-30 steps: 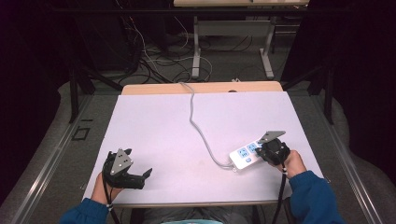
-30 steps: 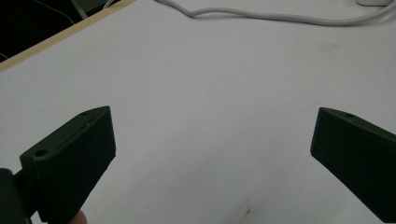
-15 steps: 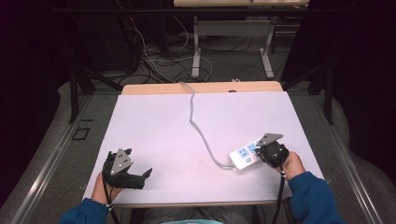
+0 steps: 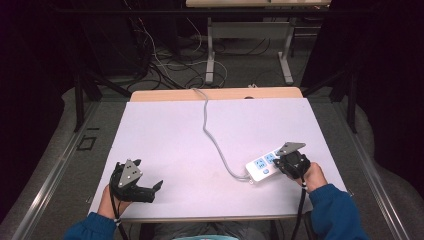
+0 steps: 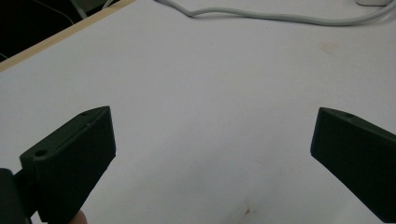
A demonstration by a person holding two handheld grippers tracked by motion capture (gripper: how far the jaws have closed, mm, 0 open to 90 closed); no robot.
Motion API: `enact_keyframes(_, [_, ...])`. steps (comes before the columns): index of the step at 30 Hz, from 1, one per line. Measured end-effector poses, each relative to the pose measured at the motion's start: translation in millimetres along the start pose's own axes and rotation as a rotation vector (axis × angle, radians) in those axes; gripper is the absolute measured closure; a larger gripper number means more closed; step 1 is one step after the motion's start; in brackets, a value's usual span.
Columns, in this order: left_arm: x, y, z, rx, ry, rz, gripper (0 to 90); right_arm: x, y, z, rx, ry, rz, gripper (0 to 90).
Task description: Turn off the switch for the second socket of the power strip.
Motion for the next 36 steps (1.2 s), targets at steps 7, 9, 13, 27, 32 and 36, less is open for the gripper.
enact_keyframes(7, [-0.1,0.2,-0.1,0.000,-0.001,0.000,0.1,-0.8,-0.1,0.3,-0.007,0.006,0.000,90.0])
enact_keyframes(9, [0.0,0.0,0.0,0.000,0.000,0.000,0.1,-2.2,0.1,0.0,-0.011,-0.008,-0.002,90.0])
enact_keyframes(13, [0.1,0.0,0.0,0.000,0.001,0.000,0.0,-1.3,-0.5,0.4,-0.005,0.011,-0.007,90.0])
enact_keyframes(27, [-0.3,0.5,-0.1,-0.004,-0.002,-0.003,0.1,-2.0,-0.9,1.7,-0.027,0.029,-0.012,90.0])
enact_keyframes(32, [0.5,0.0,-0.2,-0.002,0.003,-0.003,0.1,-1.8,-0.5,1.6,-0.035,0.044,-0.007,90.0])
enact_keyframes(36, [1.1,-0.3,-0.1,-0.001,0.007,-0.005,0.1,-0.7,-0.2,1.6,-0.032,0.038,0.003,90.0])
Point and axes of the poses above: each handheld gripper's, and its own axes: y roughly forward along the jaws, z roughly out of its underside, x roughly to its left, the point moved 3 cm from there along y, roughly forward along the jaws, and after that the axes turned 11 degrees about -z, right-handed, at the moved point
